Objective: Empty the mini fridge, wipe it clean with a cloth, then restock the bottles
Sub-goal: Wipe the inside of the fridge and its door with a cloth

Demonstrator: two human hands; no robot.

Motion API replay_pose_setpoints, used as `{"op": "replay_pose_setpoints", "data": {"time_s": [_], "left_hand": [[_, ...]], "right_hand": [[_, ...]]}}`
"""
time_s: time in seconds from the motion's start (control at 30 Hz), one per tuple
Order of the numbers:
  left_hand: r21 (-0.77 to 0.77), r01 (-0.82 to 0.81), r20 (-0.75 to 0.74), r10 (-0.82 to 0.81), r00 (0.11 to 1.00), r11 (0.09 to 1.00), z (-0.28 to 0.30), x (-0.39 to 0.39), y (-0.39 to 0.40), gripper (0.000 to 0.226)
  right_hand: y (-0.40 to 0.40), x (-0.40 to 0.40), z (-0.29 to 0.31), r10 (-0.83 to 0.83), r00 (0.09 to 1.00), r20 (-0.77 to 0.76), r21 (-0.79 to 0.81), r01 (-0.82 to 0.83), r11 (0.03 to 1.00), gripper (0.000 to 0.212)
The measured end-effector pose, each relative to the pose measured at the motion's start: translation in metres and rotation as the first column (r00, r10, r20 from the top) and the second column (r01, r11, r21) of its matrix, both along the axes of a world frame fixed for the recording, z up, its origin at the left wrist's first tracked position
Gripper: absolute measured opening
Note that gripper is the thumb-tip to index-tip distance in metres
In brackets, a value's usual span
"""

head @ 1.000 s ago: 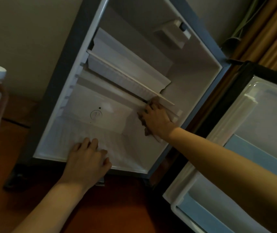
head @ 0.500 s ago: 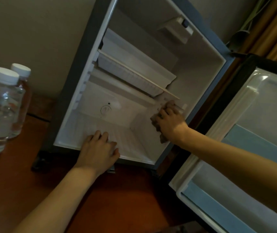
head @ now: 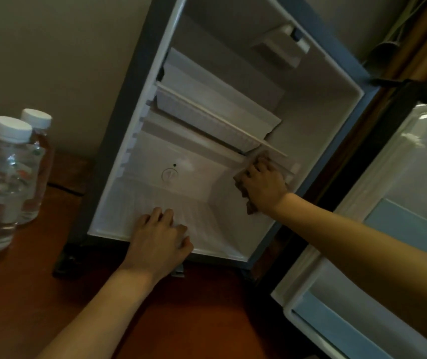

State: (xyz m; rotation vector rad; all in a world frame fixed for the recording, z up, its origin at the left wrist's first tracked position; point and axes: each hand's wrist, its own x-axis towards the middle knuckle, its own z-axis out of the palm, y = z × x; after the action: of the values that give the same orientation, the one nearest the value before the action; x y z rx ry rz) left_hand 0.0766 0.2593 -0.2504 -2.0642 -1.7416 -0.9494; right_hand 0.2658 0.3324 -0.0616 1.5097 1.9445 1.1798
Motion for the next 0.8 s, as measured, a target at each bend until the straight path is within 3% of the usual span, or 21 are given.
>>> {"op": "replay_pose_setpoints", "data": {"time_s": [0.2,0.37,0.47,0.57,0.73,0.8], "left_hand": [[0.032,-0.023,-0.032,0.024,0.999,0.999,-0.004,0.002,-0.002,0.047],[0.029,-0.021,-0.036,0.022,0.999,0.999,-0.004,0.001,-0.004,0.021],[0.044,-0.019,-0.030,0.020,0.999,0.999,-0.006,0.001,-0.001,0.025],[0.051,0.001,-0.005,0.000,1.000,0.999,-0.004,0.001,0.000,0.046],[0.047,0.004,0.004,-0.004,1.000,0.999,-0.003,0.001,0.003,0.047],[0.047,0.009,0.010,-0.009,1.000,0.999,-0.002,0.001,0.004,0.047]], "right_hand": [[-0.038,0.005,0.012,-0.057,0.995,0.076,-0.004,0.058,0.998,0.096],[-0.038,0.005,0.013,-0.042,0.996,0.080,0.024,0.041,0.999,0.090],[-0.024,-0.004,0.011,-0.020,0.997,0.070,0.022,0.019,1.000,0.087],[-0.005,-0.009,0.010,0.011,0.997,0.079,0.040,-0.014,0.999,0.075],[0.014,-0.012,0.008,0.036,0.996,0.081,0.039,-0.039,0.998,0.086],[0.008,-0.005,0.006,0.046,0.995,0.084,0.037,-0.049,0.998,0.081]]}}
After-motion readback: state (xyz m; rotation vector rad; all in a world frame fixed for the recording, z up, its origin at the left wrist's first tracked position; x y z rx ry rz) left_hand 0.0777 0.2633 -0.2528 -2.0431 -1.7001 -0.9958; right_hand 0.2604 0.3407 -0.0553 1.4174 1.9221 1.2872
